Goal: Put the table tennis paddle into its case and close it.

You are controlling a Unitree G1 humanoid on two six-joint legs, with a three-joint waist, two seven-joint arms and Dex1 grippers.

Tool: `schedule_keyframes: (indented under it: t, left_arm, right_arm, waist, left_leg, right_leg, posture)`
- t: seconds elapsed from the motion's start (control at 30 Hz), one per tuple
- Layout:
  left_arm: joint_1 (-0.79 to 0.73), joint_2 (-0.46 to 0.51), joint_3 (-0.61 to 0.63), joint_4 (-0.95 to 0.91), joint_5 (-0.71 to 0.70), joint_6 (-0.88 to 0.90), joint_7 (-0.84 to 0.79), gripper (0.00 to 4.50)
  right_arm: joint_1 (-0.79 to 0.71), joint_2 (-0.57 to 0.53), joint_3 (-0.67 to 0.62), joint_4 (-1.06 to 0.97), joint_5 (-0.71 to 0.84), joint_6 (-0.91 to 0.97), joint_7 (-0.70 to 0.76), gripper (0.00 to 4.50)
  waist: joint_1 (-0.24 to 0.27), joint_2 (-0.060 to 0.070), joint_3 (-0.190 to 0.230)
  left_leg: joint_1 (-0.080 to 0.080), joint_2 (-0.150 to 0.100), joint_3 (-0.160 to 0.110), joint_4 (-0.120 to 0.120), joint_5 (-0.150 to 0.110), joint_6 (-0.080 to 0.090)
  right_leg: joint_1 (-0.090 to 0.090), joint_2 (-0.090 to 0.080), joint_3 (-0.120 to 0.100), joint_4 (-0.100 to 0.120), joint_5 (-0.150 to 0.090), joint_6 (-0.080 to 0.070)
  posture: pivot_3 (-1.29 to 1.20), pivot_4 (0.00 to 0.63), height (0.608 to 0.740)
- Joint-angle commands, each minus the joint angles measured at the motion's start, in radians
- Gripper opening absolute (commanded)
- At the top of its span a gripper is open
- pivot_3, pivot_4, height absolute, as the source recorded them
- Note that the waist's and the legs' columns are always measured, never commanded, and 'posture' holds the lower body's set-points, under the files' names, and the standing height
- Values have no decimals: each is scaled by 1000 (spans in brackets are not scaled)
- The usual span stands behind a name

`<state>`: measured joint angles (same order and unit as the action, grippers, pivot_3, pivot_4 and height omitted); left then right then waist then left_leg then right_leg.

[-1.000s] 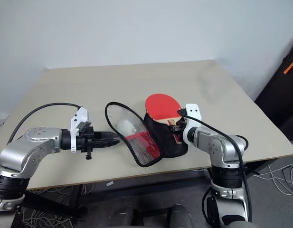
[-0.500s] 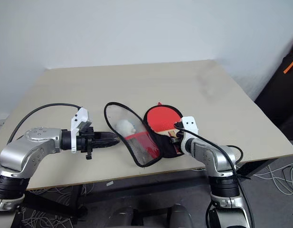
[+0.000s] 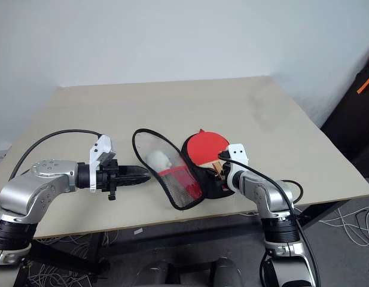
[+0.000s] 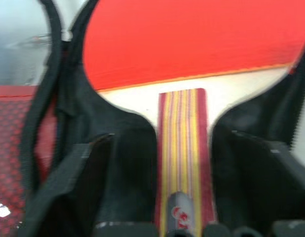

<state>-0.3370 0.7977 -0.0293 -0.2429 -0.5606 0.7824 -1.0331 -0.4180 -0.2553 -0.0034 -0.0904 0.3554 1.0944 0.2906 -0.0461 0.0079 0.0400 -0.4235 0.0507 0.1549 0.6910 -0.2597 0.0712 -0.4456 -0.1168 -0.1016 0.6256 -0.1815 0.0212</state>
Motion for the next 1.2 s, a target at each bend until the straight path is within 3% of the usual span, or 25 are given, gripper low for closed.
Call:
schedule_keyframes:
  t: [0.03,0.1,0.27,0.43,0.7,0.8,0.9,1.03,1.13,1.2]
  left_arm:
    - [-22,13,13,-9,1,-8,-4,1201]
    - [-25,12,9,-5,1,-9,-8,1201]
    - [-84,-37,-50,43,28,-35,-13,1201]
    - [-221,-181,-133,195,87,-85,7,1201]
    - [-471,-543,-214,600,233,-247,135,1201]
    - [-526,-624,-220,726,282,-299,165,1201]
    - [-532,-646,-218,748,295,-287,158,1201]
    - [-476,-595,-193,563,250,-146,148,1201]
    - [-414,-550,-176,375,212,-23,176,1780]
    - [-372,-525,-129,249,150,141,219,2432]
  right_arm:
    - [-26,-17,-62,-121,78,-18,65,4210]
    - [-49,-17,-120,-159,134,-15,93,4210]
    - [-204,-18,-405,-160,348,-59,97,4210]
    - [-343,-59,-637,-101,518,-151,42,4210]
    - [-269,-62,-580,-112,501,-226,-12,4210]
    - [-245,-52,-561,-112,496,-253,-39,4210]
    - [-223,-52,-540,-107,486,-269,-63,4210]
    - [-178,-56,-506,-104,459,-294,-79,4210]
    - [-149,-56,-477,-105,438,-312,-89,4247]
    - [-128,-58,-443,-115,415,-320,-86,4247]
  waist:
    - [0,0,0]
    - [-1,0,0]
    - [3,0,0]
    - [11,0,0]
    - [10,0,0]
    - [9,0,0]
    - [1,1,0]
    - [-1,1,0]
    - [0,1,0]
    - [1,1,0]
  left_leg:
    - [0,0,0,0,0,0]
    - [0,0,0,0,0,0]
    - [0,-1,-1,0,0,0]
    - [0,-1,-3,0,0,1]
    - [2,-2,-2,0,3,6]
    - [2,-2,-2,1,4,8]
    - [2,-2,-2,0,4,9]
    - [2,-1,-4,0,3,9]
    - [2,-1,-5,0,3,10]
    - [2,-1,-6,1,3,10]
  right_leg:
    - [0,0,0,0,0,0]
    - [0,0,0,0,0,0]
    - [1,0,0,0,0,0]
    - [2,0,-1,-1,0,0]
    - [3,0,1,0,0,0]
    - [3,0,1,-1,0,0]
    - [3,0,1,0,0,0]
    - [1,0,3,0,0,0]
    - [1,0,4,0,0,0]
    - [1,0,4,1,0,0]
  posture:
    - [0,0,724]
    - [0,0,724]
    - [0,0,724]
    - [0,0,724]
    - [0,0,724]
    - [0,0,724]
    - [0,0,724]
    - [0,0,724]
    - [0,0,724]
    - [0,0,724]
